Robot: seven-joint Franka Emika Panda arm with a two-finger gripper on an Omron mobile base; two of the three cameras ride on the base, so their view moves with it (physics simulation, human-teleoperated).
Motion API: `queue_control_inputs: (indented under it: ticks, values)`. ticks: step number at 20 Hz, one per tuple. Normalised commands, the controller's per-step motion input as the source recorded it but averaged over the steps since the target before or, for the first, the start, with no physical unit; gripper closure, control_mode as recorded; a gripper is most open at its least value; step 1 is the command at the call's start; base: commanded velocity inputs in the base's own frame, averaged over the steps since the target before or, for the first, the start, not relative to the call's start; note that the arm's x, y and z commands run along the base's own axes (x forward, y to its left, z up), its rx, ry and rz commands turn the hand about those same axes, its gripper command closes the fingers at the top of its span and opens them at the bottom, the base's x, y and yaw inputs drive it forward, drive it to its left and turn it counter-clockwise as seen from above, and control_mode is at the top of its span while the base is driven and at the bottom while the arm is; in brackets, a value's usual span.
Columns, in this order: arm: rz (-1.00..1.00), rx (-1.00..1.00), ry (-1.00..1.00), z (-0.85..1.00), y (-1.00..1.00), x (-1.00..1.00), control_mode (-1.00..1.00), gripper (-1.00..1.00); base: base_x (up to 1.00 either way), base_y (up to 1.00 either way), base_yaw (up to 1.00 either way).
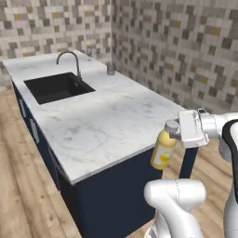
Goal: There is a wine glass and glass cup on the dining counter. Place the wine bottle next to the wine glass and the juice bottle next to the glass cup.
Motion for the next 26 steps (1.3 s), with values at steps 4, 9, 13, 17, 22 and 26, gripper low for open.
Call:
queue_control_inputs:
  ticks: [4, 9, 13, 17, 22, 26]
  values:
    - [0.00, 0.00, 0.00, 0.00, 0.00, 0.00, 1.00, 1.00, 0.25, -0.65, 0.06]
    - [0.00, 0.00, 0.00, 0.00, 0.00, 0.00, 1.00, 1.00, 0.25, -0.65, 0.06]
    - [0.00, 0.00, 0.00, 0.00, 0.00, 0.00, 1.00, 1.00, 0.25, -0.65, 0.06]
    - [0.00, 0.00, 0.00, 0.00, 0.00, 0.00, 1.00, 1.00, 0.24, -0.63, 0.09]
    - [0.00, 0.00, 0.00, 0.00, 0.00, 0.00, 1.00, 1.00, 0.24, -0.61, 0.10]
    - [0.00, 0.00, 0.00, 0.00, 0.00, 0.00, 1.00, 1.00, 0.25, -0.61, 0.11]
